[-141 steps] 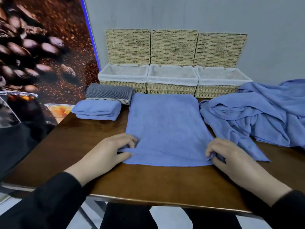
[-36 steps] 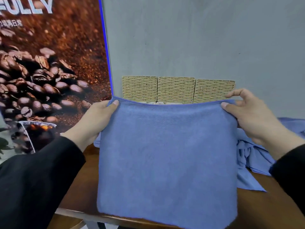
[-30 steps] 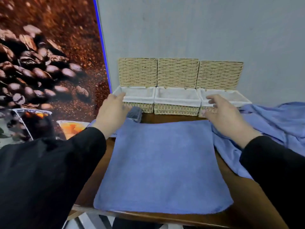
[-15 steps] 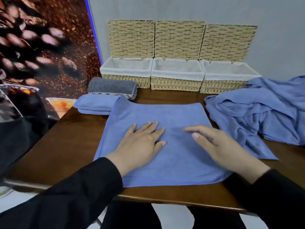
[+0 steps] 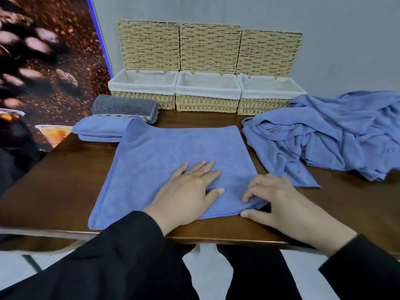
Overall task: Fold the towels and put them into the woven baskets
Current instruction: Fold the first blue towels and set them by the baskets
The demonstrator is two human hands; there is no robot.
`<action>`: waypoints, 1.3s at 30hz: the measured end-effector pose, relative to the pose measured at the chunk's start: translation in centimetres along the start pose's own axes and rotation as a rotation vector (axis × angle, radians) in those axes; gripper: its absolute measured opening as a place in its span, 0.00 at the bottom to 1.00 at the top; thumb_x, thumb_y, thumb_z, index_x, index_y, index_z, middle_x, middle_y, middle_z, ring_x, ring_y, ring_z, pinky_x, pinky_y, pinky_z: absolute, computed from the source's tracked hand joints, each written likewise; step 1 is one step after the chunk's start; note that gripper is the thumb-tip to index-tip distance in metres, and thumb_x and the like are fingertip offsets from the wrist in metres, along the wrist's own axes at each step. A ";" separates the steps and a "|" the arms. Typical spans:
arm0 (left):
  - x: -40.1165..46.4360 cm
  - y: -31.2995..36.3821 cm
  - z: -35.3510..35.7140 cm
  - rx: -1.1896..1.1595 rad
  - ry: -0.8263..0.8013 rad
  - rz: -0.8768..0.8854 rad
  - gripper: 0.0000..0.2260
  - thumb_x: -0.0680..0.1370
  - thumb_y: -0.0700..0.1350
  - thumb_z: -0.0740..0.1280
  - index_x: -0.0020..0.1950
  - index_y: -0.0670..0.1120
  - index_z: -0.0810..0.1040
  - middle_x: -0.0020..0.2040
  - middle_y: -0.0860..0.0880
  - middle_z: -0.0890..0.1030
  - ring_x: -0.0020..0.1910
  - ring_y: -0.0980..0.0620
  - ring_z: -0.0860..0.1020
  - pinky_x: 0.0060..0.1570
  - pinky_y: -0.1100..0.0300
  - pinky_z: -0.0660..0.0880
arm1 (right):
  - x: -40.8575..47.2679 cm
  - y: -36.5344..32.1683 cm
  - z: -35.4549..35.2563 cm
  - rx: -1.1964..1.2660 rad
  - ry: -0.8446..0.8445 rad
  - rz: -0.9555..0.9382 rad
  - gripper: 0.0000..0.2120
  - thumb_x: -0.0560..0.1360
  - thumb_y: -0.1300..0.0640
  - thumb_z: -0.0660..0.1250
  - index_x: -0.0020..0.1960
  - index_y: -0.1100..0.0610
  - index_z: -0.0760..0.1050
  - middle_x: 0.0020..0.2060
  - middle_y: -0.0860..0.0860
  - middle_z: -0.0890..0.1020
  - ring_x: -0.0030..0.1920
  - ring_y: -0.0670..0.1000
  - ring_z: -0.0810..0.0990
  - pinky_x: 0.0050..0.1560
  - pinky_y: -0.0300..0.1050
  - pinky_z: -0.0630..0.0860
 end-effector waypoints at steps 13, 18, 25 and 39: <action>-0.2 -0.1 0.0 -0.033 -0.008 -0.008 0.26 0.84 0.61 0.52 0.81 0.56 0.58 0.82 0.57 0.52 0.80 0.61 0.48 0.80 0.54 0.44 | 2.5 -2.9 0.0 -0.072 0.122 -0.014 0.09 0.81 0.51 0.66 0.44 0.50 0.70 0.36 0.44 0.73 0.39 0.47 0.72 0.55 0.50 0.68; -0.2 -0.1 0.0 -0.058 -0.008 -0.015 0.27 0.83 0.63 0.53 0.81 0.56 0.60 0.82 0.56 0.53 0.80 0.61 0.48 0.80 0.53 0.44 | 3.1 -3.8 -0.3 -0.164 0.059 -0.059 0.08 0.80 0.59 0.65 0.58 0.54 0.71 0.40 0.43 0.76 0.43 0.52 0.74 0.56 0.52 0.69; -0.2 -0.1 0.0 -0.070 -0.017 -0.016 0.27 0.83 0.63 0.53 0.81 0.57 0.59 0.82 0.57 0.52 0.80 0.62 0.47 0.80 0.54 0.43 | 1.9 -2.0 -2.0 -0.501 0.042 0.037 0.19 0.68 0.66 0.67 0.53 0.49 0.69 0.41 0.47 0.75 0.42 0.54 0.74 0.43 0.51 0.64; -0.2 -0.2 0.1 -0.045 0.016 -0.017 0.27 0.83 0.64 0.52 0.81 0.57 0.60 0.82 0.59 0.52 0.80 0.63 0.48 0.80 0.55 0.43 | 2.2 -3.8 -1.0 -0.379 0.095 -0.019 0.07 0.73 0.51 0.67 0.49 0.50 0.71 0.36 0.46 0.77 0.36 0.51 0.71 0.37 0.46 0.62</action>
Point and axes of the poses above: each hand's wrist, its own x-axis towards the middle knuckle, its own z-axis out of the palm, y = z × x, the point moved 8 cm from there along x, towards the middle knuckle
